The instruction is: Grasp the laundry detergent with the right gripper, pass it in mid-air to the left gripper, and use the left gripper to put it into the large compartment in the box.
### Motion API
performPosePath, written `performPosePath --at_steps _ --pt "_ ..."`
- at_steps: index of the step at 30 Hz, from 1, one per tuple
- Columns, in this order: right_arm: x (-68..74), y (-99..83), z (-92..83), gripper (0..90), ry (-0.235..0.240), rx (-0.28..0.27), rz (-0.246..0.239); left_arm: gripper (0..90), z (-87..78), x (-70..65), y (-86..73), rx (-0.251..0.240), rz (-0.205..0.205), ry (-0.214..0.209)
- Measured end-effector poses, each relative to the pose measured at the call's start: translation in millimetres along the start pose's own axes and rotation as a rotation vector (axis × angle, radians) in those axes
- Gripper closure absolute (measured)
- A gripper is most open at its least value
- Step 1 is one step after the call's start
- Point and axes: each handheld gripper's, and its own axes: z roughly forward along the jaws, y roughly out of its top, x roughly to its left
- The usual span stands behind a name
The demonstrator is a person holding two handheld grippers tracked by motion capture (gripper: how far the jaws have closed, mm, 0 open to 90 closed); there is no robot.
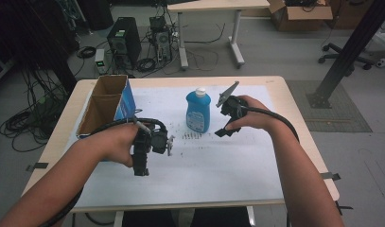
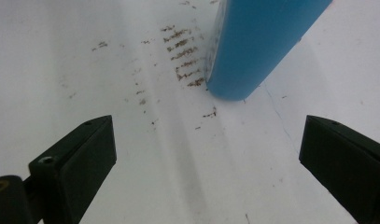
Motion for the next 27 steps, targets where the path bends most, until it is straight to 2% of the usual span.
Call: performPosePath --at_steps 5,7,8,9,10,11,21,27 --pt "-3.1 -0.9 5.6 3.7 -0.014 -0.045 0.016 0.4 0.8 0.3 0.0 0.001 -0.002 -0.002" --pt "-5.6 -1.8 8.3 3.4 -0.012 -0.097 0.042 0.4 1.5 -0.2 -0.3 0.0 0.0 -0.003" --pt "-5.6 -1.8 8.3 3.4 -0.012 -0.097 0.042 0.4 1.5 -0.2 -0.3 0.0 0.0 -0.003" --pt "-6.2 -2.7 10.8 3.0 -0.005 -0.131 0.049 0.4 2.9 -1.2 -0.5 -0.002 0.003 -0.006" --pt "-6.2 -2.7 10.8 3.0 -0.005 -0.131 0.049 0.4 2.9 -1.2 -0.5 -0.002 0.003 -0.006" --pt "-6.3 -3.5 14.1 3.0 -0.005 -0.153 0.059 0.4 3.9 -1.8 -0.7 -0.002 0.001 -0.006" --pt "-6.2 -2.3 24.7 2.9 -0.044 -0.214 0.084 0.4 4.9 -4.1 -2.1 0.002 -0.001 -0.001" --pt "-6.2 -2.7 29.3 2.6 -0.047 -0.255 0.107 0.4 4.5 -5.5 -3.0 -0.002 -0.001 0.007"
